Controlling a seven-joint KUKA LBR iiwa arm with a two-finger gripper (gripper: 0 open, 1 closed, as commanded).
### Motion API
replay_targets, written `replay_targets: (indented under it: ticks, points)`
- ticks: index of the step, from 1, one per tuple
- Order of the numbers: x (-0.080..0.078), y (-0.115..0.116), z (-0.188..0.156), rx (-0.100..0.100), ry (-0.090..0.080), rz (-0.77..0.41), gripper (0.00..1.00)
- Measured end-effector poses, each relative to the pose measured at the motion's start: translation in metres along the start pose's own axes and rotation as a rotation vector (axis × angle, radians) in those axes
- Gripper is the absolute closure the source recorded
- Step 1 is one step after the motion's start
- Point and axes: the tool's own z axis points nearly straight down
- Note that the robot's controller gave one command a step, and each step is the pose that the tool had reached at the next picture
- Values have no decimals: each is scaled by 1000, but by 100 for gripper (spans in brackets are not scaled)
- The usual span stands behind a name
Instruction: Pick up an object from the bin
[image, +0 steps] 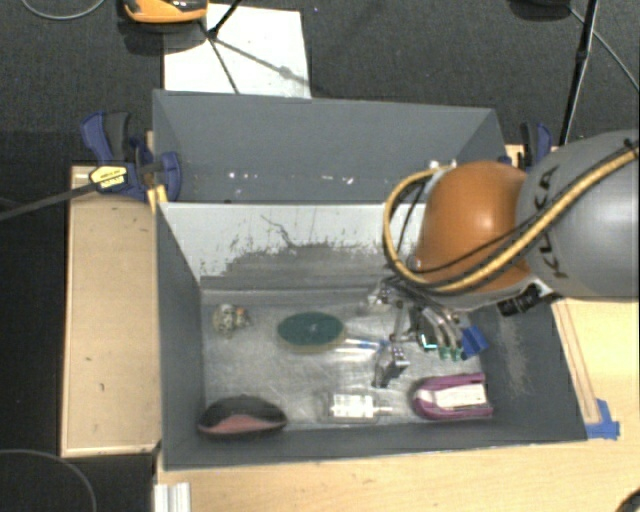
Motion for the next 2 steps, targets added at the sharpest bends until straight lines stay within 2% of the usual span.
replay_targets:
  ticks: [1, 2]
  points:
    - [-37, 49, 93, -1, -16, -75, 0]
    - [-39, 48, 88, -2, -23, -68, 100]
